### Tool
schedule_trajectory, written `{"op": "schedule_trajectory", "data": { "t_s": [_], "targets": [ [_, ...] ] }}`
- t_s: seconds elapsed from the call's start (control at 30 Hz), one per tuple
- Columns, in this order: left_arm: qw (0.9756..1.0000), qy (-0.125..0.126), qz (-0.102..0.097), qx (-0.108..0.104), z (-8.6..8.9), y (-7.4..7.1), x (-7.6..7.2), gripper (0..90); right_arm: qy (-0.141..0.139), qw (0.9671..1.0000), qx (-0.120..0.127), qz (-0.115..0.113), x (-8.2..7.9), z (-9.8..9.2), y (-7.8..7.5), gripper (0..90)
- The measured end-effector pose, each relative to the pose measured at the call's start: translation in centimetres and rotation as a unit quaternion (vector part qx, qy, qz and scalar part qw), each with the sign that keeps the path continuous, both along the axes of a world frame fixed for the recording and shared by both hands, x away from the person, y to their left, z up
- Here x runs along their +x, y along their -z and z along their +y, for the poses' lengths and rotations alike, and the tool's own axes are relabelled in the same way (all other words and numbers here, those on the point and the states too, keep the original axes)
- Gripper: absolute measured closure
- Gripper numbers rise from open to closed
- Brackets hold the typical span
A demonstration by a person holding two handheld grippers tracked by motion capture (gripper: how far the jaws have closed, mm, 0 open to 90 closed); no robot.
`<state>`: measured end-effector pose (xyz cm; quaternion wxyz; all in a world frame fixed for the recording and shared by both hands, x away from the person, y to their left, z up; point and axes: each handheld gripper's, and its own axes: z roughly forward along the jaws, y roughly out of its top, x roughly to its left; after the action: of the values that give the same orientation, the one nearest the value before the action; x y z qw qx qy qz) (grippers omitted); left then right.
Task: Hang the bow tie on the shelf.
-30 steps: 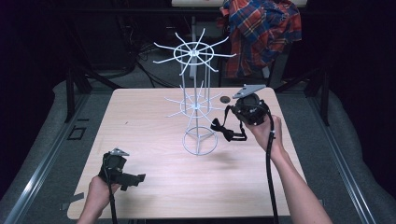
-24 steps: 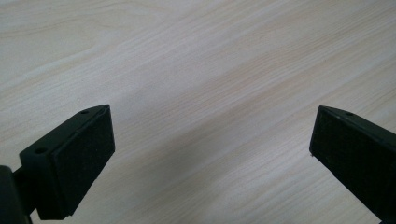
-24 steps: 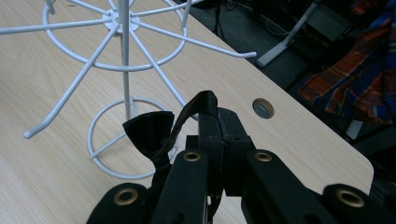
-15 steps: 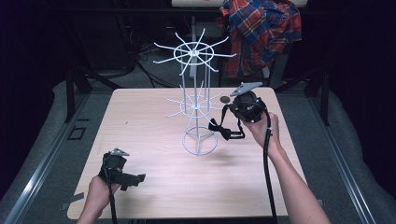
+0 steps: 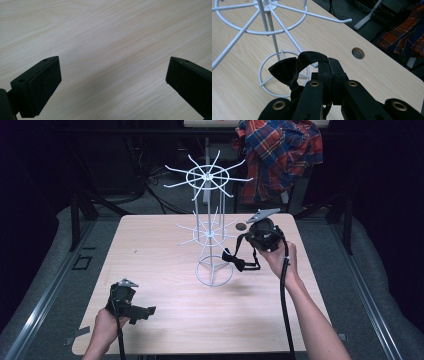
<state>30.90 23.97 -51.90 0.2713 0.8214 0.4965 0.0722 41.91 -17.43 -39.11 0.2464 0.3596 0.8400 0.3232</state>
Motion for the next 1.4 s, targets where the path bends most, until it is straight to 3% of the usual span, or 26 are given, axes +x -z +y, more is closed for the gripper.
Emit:
{"op": "schedule_trajectory", "data": {
  "t_s": [0.43, 0.9, 1.4],
  "targets": [
    [1.0000, -0.001, -0.001, -0.001, 0.0, 0.0, 0.0, 0.0, 0.000, 0.9997, 0.016, 0.018, 0.5, 0.0, 1.3, 88.9],
    [1.0000, 0.001, 0.000, 0.001, 0.0, 0.0, 0.0, 0.0, -0.004, 0.9993, 0.018, 0.033, 0.6, 0.4, 2.5, 86.5],
    [1.0000, -0.001, 0.000, 0.001, 0.0, 0.1, 0.0, 0.0, -0.019, 0.9988, 0.005, 0.044, -0.2, -0.1, 2.3, 76.8]
  ]
}}
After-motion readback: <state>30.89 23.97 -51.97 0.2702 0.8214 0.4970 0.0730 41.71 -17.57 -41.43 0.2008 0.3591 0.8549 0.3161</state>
